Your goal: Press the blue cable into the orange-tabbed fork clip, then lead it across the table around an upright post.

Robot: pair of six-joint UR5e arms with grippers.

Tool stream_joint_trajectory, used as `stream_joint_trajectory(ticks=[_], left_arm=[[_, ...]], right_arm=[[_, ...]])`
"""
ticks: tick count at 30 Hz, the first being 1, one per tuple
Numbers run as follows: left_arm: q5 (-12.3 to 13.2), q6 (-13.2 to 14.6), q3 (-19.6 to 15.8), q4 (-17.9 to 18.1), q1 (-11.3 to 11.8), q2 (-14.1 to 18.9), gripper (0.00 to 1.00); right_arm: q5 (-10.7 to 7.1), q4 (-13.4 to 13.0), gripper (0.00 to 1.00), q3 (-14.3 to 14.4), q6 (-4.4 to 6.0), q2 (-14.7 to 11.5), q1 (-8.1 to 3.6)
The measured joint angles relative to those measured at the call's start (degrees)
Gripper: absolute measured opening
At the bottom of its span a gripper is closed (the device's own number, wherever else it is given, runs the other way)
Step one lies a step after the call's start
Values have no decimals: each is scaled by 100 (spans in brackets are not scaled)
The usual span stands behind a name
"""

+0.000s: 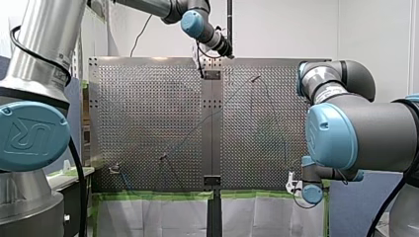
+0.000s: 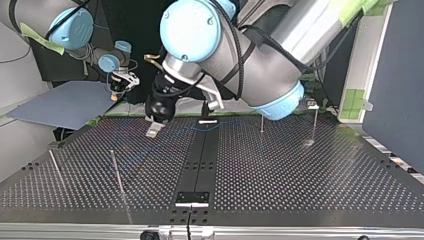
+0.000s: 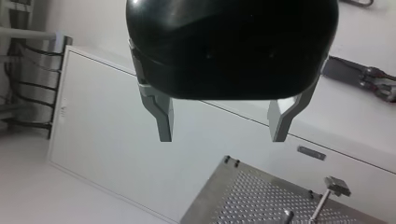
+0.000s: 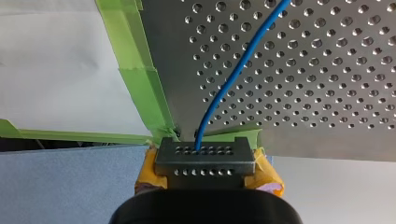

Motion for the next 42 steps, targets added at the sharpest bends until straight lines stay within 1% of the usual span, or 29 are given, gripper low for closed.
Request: stream_joint_trajectory(ticks=[5,12,20,26,31,38,42], left_arm=[[-146,265,263,-210,-76,-263,100],[-129,624,374,-232,-97,-600,100],[-49,1046,380,-187,-125,-663,100],[11,1257,380,-50,-132,-665,100],[10,1282,380,18,-122,-673,100],[-138,1162,381,18,-88,-698,100],[-182,1117,386,14,-83,-699,100]], right_arm=[[-1,16,0,-3,0,1,3],[0,20,0,-4,0,2,4],[0,35,0,-3,0,6,3],[0,37,0,-4,0,5,11],[0,37,0,-6,0,5,12],[-2,37,0,-6,6,2,13],[-2,37,0,-8,4,3,14]])
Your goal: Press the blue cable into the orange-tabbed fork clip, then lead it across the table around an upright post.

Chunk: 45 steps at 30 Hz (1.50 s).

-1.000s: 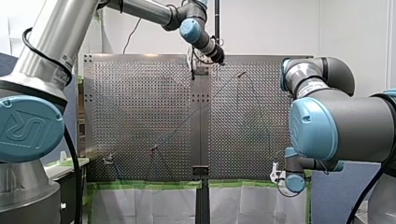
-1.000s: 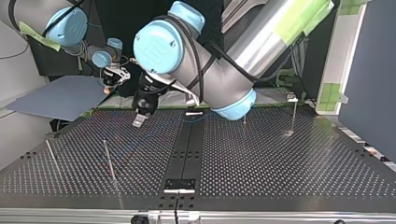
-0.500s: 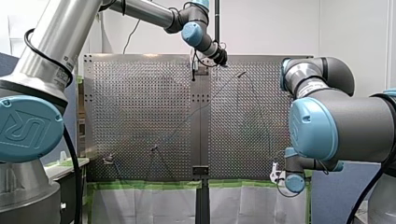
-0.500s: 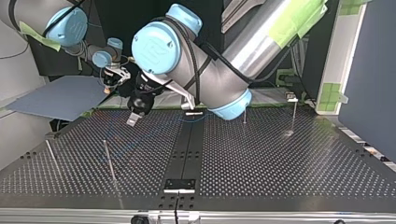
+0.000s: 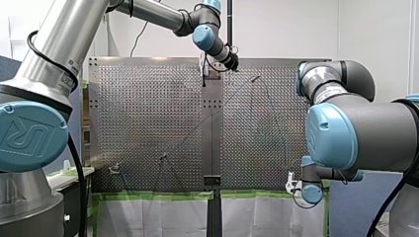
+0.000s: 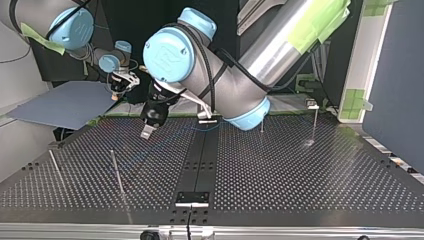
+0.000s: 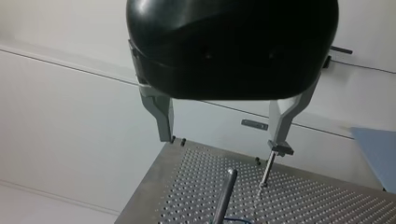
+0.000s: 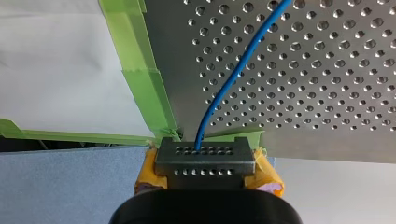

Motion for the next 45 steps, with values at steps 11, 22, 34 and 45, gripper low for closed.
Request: stream_joint_trajectory(ticks=[11,22,34,45], left_arm=[[-418,-296,-6,-188,178,-69,100],[-606,-370,-7,-281,229,-72,100],[-599,-371,-6,-282,230,-72,100],[-598,-377,-7,-282,235,-72,100]], right_arm=[[1,14,0,-2,-4,1,14],[2,26,0,-1,-4,0,22],[2,29,0,-1,-4,0,23],[2,39,0,0,-3,-2,22]])
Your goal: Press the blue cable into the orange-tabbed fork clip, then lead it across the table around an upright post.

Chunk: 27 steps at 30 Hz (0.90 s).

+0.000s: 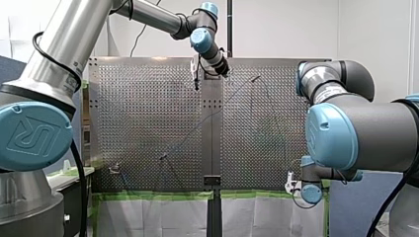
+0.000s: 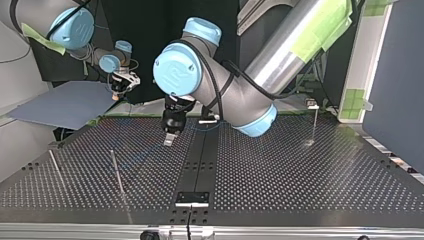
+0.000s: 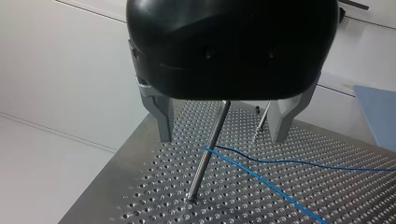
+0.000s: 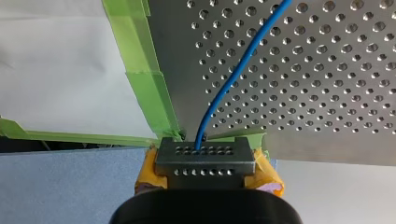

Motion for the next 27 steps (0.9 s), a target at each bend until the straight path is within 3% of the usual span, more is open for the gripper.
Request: stream_joint_trajectory(ticks=[7,13,19,27], left_arm=[[-5,-17,-19,-29,-11,0,100],[-10,-16,-281,-112,-55,50,100],[18,-86,-639,182,-91,287,100],[339,-436,-1135,671,-96,771,100]], right_arm=[[0,4,0,0,0,0,1],[0,4,0,0,0,1,-1],[0,4,0,-1,0,1,1],[-4,10,0,-1,-3,2,1]])
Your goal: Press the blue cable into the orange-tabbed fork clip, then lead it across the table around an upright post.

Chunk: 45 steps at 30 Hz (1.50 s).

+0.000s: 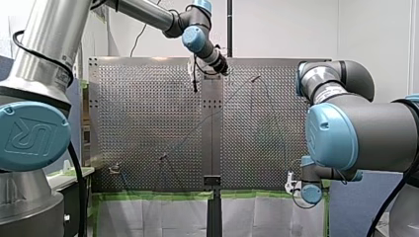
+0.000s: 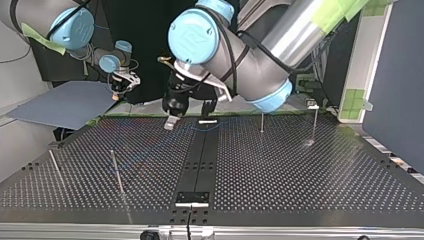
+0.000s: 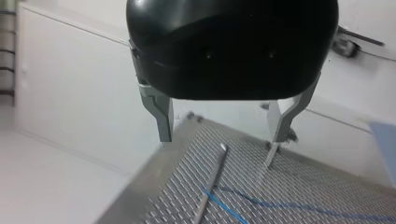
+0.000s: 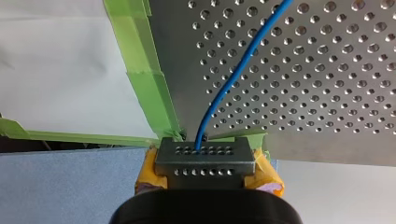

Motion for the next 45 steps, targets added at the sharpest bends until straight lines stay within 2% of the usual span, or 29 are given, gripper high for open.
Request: stream_joint_trajectory(ticks=[9,19,39,45], left_arm=[[165,-94,-532,532,5,532,100],[195,-109,-1060,1061,18,1018,100],[184,-28,-2218,2219,4,1075,100],[201,-163,-2531,2531,43,1075,100]], right_arm=[[-5,3,0,0,-31,-3,3],[-5,3,0,0,-59,-1,15],[-5,3,0,-1,-93,-4,20],[-5,16,0,-1,-94,-3,19]])
